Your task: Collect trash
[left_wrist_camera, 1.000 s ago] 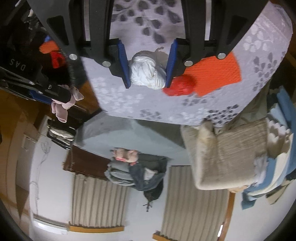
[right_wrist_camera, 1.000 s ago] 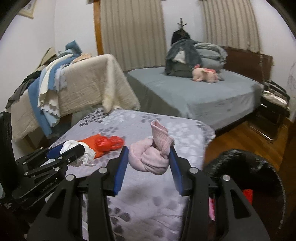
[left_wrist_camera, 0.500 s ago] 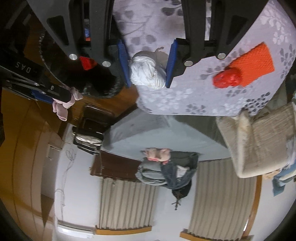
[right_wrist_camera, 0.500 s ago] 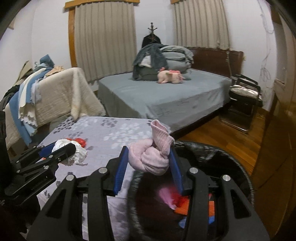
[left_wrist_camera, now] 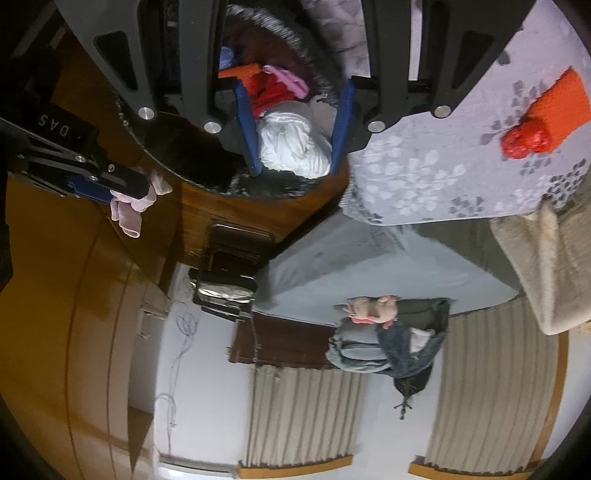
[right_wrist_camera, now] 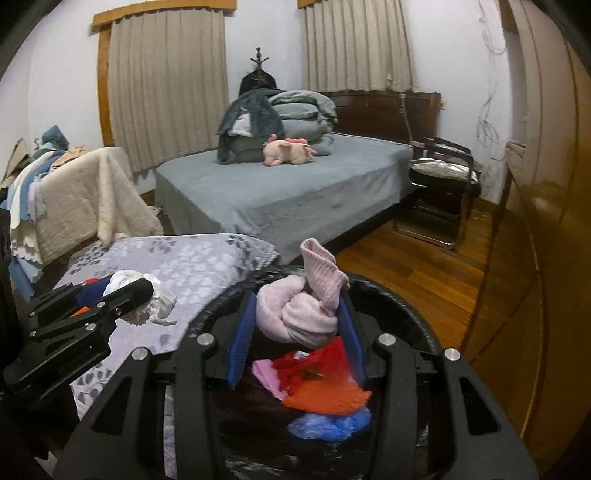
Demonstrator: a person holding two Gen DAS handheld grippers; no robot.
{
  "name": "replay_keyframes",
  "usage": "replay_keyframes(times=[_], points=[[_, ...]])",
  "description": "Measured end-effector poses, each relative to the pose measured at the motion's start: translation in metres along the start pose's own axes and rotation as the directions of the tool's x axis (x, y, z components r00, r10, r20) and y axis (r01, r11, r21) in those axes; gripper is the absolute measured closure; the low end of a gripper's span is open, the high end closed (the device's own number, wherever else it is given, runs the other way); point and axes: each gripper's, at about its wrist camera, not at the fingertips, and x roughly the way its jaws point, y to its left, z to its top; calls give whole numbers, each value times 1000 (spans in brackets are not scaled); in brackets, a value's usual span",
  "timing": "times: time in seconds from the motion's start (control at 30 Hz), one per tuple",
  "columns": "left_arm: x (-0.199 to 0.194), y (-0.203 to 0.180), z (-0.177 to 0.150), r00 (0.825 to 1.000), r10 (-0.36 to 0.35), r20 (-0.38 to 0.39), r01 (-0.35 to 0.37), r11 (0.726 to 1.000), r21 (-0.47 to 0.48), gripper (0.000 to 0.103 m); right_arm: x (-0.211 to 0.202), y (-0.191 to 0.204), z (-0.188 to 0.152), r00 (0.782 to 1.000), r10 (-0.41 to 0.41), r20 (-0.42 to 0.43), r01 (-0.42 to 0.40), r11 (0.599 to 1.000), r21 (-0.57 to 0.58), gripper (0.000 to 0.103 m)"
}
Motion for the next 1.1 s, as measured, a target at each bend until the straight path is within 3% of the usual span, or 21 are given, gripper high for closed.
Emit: replay_keyframes(times=[0.4,0.73,0.87,1.0,1.1], points=[[48,-38,2,997,-68,-45,70,997,40,66,14,-43,-21,997,-70,-43,72,996,49,60],[80,-46,-2,991,-91,-93,95,995,40,63,29,-53,-31,993,-89,-72,93,995,45,56],[82,-39,-1,991,-99,-95,102,995,21,42,30,-52,-31,993,-97,-65,100,994,43,37],[77,-29,1,993,-82,-84,83,997,11,36,27,-52,-30,992,-113,-52,116,992,47,17],[66,-16,3,997,-50,-64,51,999,5,28,23,-50,-27,994,-103,-36,105,993,48,11]])
